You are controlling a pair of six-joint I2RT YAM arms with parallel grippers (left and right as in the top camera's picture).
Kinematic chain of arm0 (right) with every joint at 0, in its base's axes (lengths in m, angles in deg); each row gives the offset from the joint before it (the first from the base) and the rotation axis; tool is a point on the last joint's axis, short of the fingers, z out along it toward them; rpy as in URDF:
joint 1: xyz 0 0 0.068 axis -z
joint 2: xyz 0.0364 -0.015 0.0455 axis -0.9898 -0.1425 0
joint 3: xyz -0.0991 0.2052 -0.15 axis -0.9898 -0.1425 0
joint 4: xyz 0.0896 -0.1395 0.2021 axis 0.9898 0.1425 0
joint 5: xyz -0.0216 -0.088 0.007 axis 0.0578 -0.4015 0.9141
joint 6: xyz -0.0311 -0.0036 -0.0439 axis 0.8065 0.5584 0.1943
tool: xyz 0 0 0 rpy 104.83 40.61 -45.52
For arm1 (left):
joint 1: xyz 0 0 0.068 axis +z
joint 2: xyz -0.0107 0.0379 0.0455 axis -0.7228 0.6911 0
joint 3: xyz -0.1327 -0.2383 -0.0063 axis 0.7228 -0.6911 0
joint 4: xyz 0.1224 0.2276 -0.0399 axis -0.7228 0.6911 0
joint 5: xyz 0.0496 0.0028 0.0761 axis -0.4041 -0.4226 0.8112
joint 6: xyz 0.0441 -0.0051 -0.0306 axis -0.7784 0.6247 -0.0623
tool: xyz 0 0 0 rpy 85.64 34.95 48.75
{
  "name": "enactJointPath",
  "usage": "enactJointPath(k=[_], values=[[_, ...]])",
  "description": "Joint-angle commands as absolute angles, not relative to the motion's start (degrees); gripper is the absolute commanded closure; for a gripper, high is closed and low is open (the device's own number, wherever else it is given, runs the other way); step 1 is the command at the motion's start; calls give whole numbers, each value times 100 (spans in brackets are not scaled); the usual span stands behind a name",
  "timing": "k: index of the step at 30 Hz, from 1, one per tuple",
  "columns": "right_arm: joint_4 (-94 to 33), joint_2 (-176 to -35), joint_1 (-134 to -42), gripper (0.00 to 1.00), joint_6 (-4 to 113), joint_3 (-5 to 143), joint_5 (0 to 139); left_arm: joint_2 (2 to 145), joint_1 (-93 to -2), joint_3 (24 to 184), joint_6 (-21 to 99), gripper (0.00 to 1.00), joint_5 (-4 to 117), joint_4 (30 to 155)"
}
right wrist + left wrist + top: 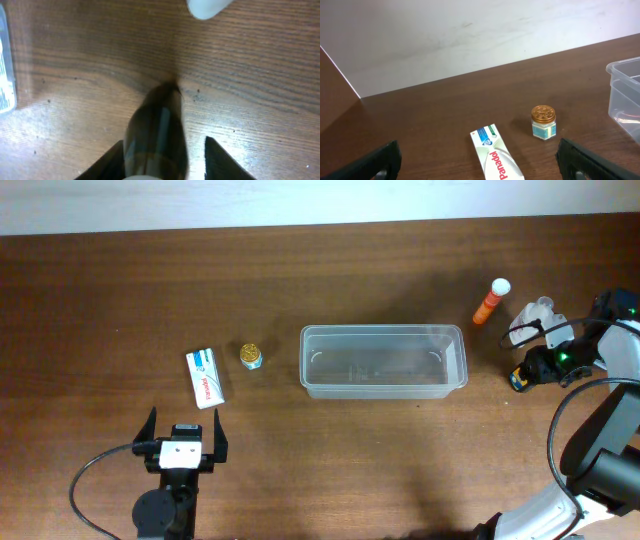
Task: Pack container
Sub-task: 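Lower the right gripper and grasp the dark bottle, then carry the dark bottle with the right gripper into the container's right end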
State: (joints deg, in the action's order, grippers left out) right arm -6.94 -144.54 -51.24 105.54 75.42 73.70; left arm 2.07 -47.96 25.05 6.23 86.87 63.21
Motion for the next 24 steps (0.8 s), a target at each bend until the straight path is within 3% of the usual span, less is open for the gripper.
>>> enactJointPath(k=[1,7,12,24], values=[[-685,-14500,-5109,62,10519,7479,7477,174,-4756,2478,556,1,8621,6326],[-688,-14500,-5109,66,10522,7479,7606,174,-4756,2476,553,1,8621,6326],[-685,-14500,-5109,77,10471,7479,7619,174,-4756,2476,553,0,8621,6326],[-351,-14493,-5107,81,10349,7623,7612,174,-4756,2476,556,1,8621,6326]])
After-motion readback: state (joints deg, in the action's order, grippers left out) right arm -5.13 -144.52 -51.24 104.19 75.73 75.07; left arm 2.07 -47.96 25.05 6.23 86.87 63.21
